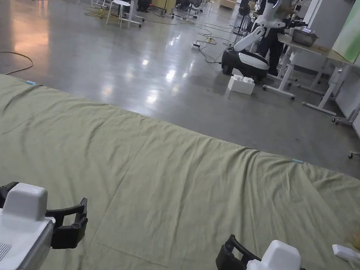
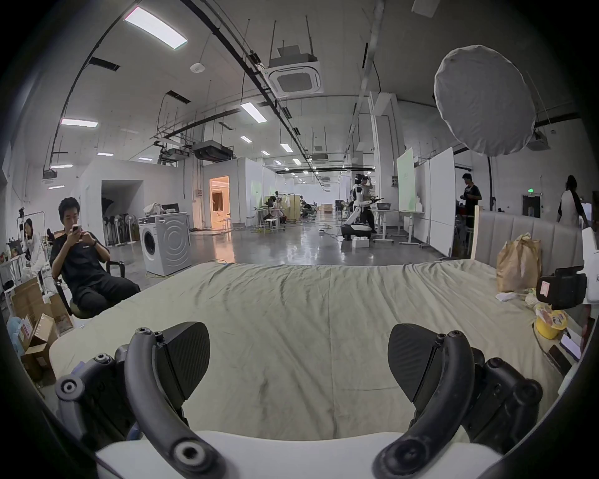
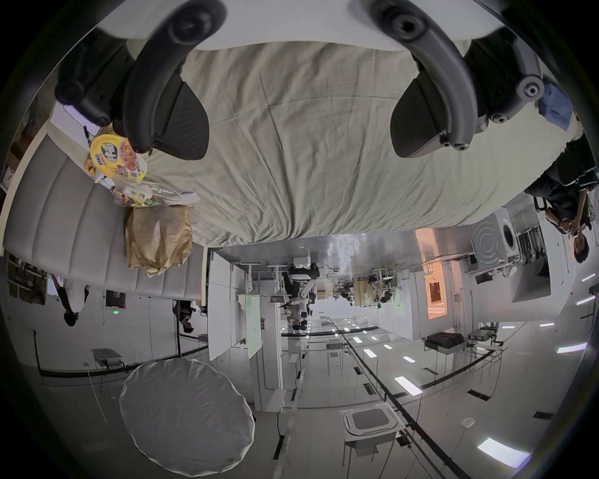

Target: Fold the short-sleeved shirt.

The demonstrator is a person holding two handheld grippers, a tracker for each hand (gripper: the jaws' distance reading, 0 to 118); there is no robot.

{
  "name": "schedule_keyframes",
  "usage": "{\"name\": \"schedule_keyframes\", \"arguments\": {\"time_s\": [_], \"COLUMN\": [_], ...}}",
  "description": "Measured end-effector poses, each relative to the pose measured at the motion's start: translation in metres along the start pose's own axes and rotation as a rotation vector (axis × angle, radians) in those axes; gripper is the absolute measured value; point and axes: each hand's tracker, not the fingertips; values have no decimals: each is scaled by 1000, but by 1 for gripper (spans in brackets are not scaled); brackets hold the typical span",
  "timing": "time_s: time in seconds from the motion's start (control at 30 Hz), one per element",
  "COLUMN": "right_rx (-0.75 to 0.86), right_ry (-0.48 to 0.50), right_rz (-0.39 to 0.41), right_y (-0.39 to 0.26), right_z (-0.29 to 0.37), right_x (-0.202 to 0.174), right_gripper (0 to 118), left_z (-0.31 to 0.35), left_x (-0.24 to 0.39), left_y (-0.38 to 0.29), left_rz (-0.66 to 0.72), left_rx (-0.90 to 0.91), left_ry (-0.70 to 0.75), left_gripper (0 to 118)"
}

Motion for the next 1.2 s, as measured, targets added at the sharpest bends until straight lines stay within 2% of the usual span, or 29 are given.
{"name": "schedule_keyframes", "arguments": {"time_s": [0.1,0.13,0.2,0.3,0.4,0.43,0.57,0.67,1.2], "right_rx": [-53,-78,-96,-105,-128,-137,-147,-117,-111], "right_ry": [24,55,86,112,83,44,-37,-43,11], "right_rz": [-82,-140,-208,-273,-271,-260,-136,-77,-77], "right_y": [4,5,6,7,10,9,6,2,6], "right_z": [-1,-1,0,1,1,0,-2,0,3], "right_x": [2,5,9,14,13,11,0,-7,-9], "right_gripper": [113,113,113,113,113,113,113,113,113], "left_z": [0,0,1,1,1,1,2,2,0], "left_x": [1,2,4,7,11,12,15,17,5], "left_y": [0,0,0,0,1,2,2,2,-2], "left_rz": [13,17,21,16,15,20,21,7,32], "left_rx": [-10,-9,-8,-10,-14,-14,-8,-11,-21], "left_ry": [-27,-34,-38,-46,-48,-49,-67,-63,-40], "left_gripper": [110,110,110,110,110,110,110,110,110]}}
